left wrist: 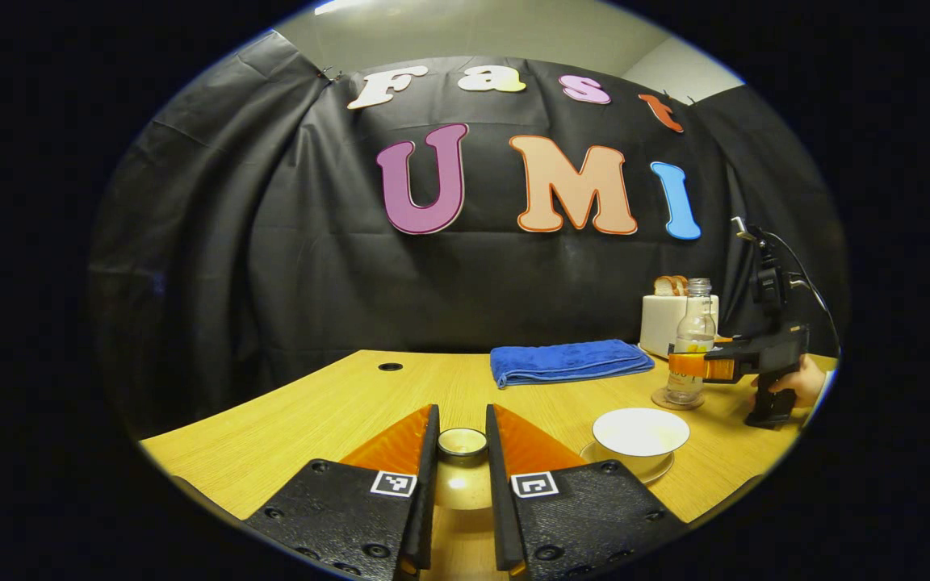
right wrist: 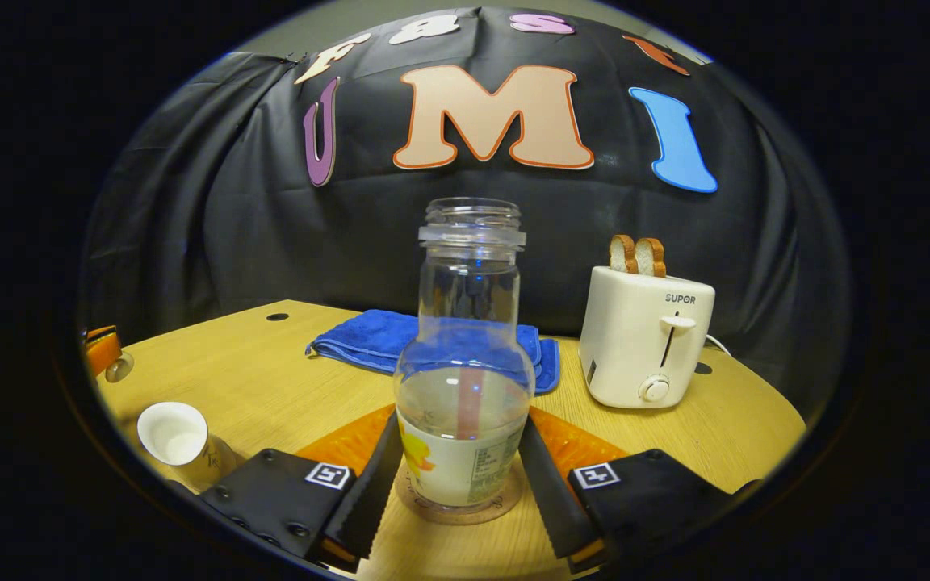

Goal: Open the teacup lid with one hand, grasp the water bottle and pour water into the teacup with the other hand; after pouring, place the water bottle on the coaster and then close the teacup lid.

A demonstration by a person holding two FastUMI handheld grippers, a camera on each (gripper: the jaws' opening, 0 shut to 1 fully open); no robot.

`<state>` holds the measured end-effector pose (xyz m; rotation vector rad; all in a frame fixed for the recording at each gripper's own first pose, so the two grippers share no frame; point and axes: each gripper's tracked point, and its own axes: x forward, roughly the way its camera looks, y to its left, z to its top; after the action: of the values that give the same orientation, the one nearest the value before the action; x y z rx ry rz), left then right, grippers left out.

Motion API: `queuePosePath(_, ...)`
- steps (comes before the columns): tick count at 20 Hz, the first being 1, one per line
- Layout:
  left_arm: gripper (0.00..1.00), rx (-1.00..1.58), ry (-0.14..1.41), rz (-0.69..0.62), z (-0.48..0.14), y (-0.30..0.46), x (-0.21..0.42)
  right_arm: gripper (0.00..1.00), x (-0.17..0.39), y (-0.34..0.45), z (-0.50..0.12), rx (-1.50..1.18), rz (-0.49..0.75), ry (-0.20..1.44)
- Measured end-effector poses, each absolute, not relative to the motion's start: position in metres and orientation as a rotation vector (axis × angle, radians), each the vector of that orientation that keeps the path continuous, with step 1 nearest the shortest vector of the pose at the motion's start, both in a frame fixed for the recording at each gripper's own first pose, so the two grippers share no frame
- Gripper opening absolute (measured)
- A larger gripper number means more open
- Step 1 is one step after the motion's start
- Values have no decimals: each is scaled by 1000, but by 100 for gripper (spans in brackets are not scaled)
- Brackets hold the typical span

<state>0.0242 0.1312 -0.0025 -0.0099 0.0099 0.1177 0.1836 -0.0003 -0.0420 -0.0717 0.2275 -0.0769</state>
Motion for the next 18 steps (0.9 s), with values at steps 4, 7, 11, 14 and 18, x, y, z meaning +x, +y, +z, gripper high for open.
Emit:
queuePosePath(4,28,-12,12,107,-3,128,26,95,178,-1,-38,-70,-74,207)
queuePosePath(7,28,-13,10,85,-3,119,30,92,167,-4,-35,-37,-82,193)
queuePosePath(11,28,-13,11,30,-3,94,44,95,147,-12,-32,-12,-103,169)
queuePosePath(14,28,-14,10,-13,-3,75,52,95,130,-14,-23,-13,-110,124)
queuePosePath(18,28,-15,5,-73,-2,51,60,91,111,-18,-14,-11,-115,69)
